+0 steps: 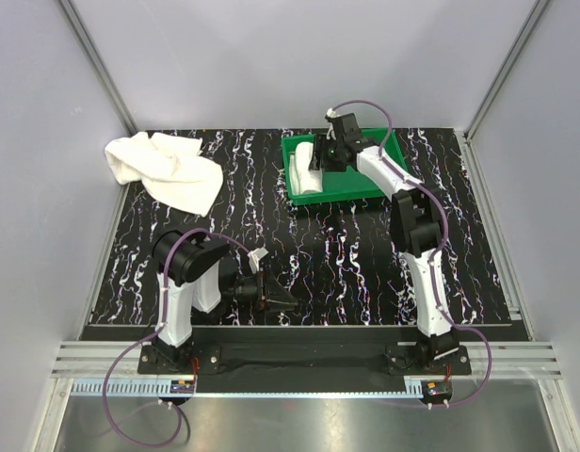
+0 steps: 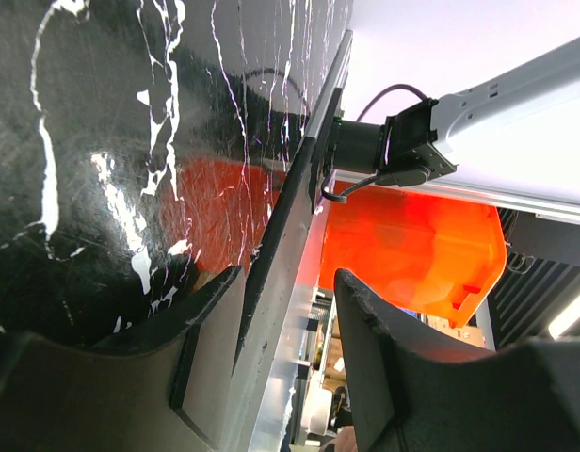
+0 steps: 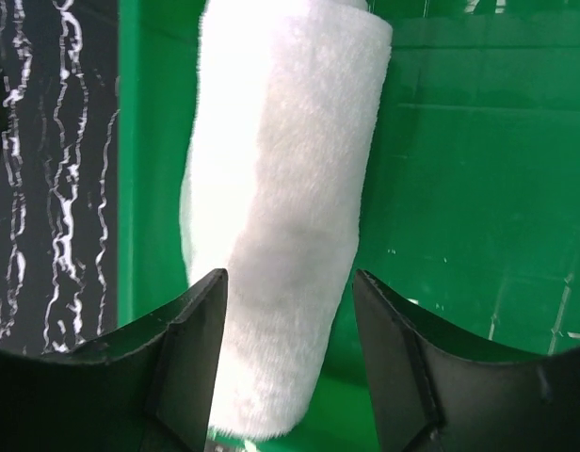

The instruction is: Roll the towels

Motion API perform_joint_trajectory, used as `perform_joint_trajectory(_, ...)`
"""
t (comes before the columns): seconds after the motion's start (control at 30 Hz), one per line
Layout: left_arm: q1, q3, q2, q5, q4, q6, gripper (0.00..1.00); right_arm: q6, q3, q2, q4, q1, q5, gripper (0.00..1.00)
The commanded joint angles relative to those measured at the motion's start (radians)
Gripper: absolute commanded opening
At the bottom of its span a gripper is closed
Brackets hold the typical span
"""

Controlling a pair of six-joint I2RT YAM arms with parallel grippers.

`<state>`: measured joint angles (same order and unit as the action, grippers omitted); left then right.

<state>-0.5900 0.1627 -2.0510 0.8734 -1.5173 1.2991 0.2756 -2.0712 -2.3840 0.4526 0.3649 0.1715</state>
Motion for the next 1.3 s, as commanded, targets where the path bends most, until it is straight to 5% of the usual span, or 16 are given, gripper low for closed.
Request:
perform_joint_trajectory(0.0,-0.008,-0.042,-0.067,-0.123,-0.118,-0.080,0.52,-0.035,0.005,0.155,0.041,0.009,-0.033,0.63)
perform_joint_trajectory(0.4,0.005,-0.063,0.009,-0.165,-0.097,-0.055,0.53,-0.021,0.138,0.382,0.075,0.009,-0.062,0.67)
perform_joint_trajectory(0.77,0.038,0.346,0.345,-0.382,0.811,-0.251,0.52,0.181,0.821,1.055,-0.038,0.017,0.002,0.70)
perform_joint_trajectory(0.9,0.123,0.581,0.462,-0.635,1.388,-0.472,0.58,0.234,1.005,1.297,-0.014,0.037,0.000,0.73)
perform_joint_trajectory(1.0,0.226,0.748,0.476,-0.786,1.631,-0.544,0.61,0.260,1.095,1.402,0.024,0.042,0.006,0.75)
perform_joint_trajectory(1.27,0.511,0.957,0.381,-0.948,1.884,-0.549,0.64,0.278,1.192,1.497,0.106,0.051,0.036,0.76)
